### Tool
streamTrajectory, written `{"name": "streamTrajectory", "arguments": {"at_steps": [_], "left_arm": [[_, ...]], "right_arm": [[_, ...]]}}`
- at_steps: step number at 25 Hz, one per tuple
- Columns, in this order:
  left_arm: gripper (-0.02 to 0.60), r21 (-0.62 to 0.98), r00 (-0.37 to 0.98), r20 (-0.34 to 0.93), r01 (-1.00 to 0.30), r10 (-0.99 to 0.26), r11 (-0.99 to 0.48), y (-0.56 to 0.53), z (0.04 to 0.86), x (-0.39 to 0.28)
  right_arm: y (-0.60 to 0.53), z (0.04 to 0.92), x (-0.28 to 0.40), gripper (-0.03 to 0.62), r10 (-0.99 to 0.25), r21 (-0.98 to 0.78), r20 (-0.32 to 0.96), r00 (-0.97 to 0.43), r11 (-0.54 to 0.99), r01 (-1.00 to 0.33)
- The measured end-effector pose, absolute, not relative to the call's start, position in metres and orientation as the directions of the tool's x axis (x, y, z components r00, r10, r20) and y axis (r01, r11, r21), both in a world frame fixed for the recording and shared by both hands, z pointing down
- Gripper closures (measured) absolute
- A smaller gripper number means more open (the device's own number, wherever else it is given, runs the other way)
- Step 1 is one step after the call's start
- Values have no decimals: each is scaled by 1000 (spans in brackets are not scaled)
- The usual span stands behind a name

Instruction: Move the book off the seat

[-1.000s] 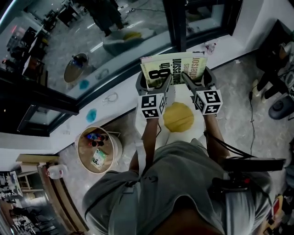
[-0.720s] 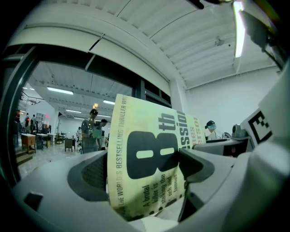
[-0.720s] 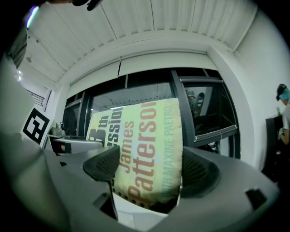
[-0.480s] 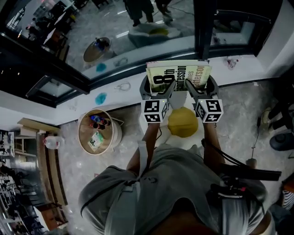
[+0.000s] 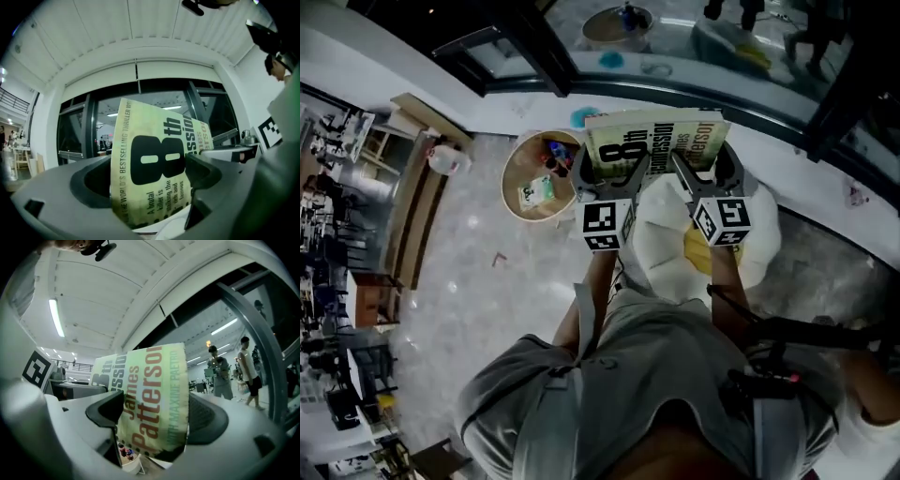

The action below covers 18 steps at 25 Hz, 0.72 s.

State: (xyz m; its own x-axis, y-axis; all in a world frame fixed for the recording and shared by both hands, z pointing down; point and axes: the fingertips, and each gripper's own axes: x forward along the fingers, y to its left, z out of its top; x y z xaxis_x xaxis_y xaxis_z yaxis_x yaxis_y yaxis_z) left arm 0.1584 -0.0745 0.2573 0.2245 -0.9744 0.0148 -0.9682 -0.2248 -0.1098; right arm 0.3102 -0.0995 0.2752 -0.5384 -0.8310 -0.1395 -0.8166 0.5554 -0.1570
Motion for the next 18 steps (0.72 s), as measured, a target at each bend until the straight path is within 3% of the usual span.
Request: {"name": "streamTrajectory", "arguments": {"at_steps": [18], "left_arm": [[115,114,95,21,-989,-995,-92,-30,307,-199]], "right_arm": [[-78,295,-51,204,-735,-22,51,-677,676,-736]]}}
